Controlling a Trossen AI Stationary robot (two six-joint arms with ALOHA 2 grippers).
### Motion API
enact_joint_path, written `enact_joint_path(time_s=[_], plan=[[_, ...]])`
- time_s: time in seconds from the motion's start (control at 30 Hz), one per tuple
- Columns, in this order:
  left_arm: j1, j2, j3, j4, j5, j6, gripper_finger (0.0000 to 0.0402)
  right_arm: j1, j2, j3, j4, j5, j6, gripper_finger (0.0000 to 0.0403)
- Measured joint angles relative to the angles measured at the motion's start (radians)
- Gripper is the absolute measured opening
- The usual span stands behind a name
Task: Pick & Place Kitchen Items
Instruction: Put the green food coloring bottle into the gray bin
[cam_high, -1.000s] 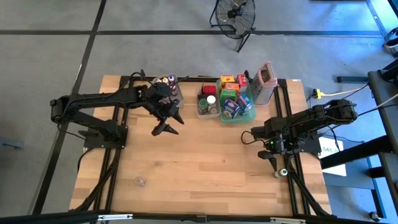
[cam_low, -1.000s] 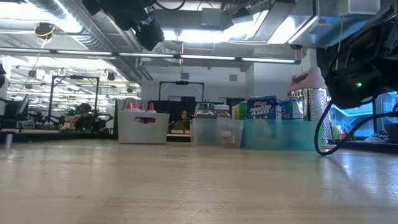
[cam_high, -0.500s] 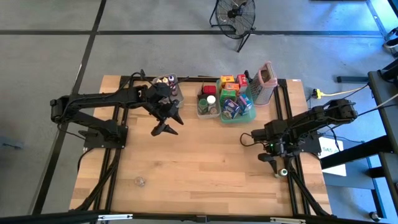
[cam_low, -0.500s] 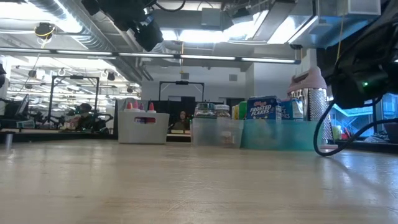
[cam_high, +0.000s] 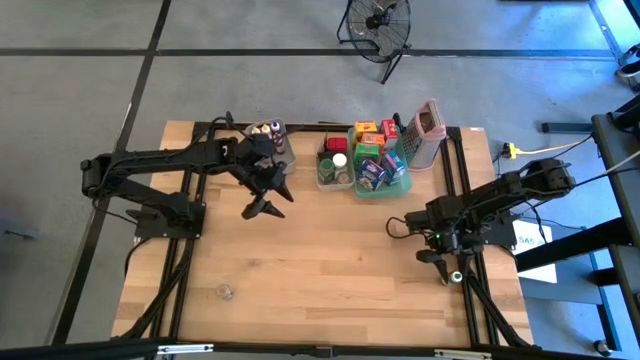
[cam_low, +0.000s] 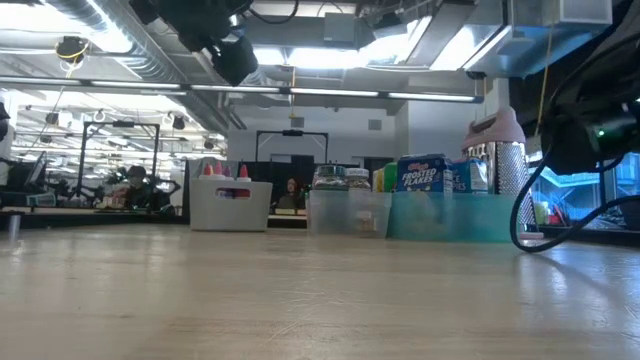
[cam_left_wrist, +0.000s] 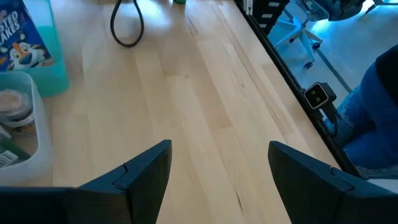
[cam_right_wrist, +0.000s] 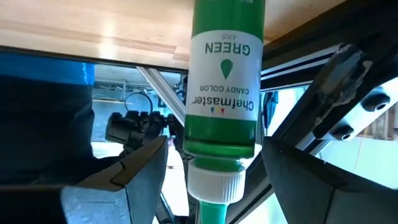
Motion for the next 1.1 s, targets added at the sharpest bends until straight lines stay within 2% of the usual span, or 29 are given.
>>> enact_joint_path(time_s=[0.43,0.67,1.1], plan=[[-0.005,0.0,-0.01,-0.014,0.0,0.007,0.0263,0.035,0.011,-0.01,0.088,0.008,0.082,0.0263],[-0.024,0.0,-0.01,-0.019,0.0,0.007,0.0263,0.035,0.069,-0.041,0.246,0.009,0.145,0.0263],[-0.037,0.0,-0.011,-0.05,0.0,0.0,0.0263,0.055,0.099,-0.041,0.261,-0.001,0.15,0.0263]])
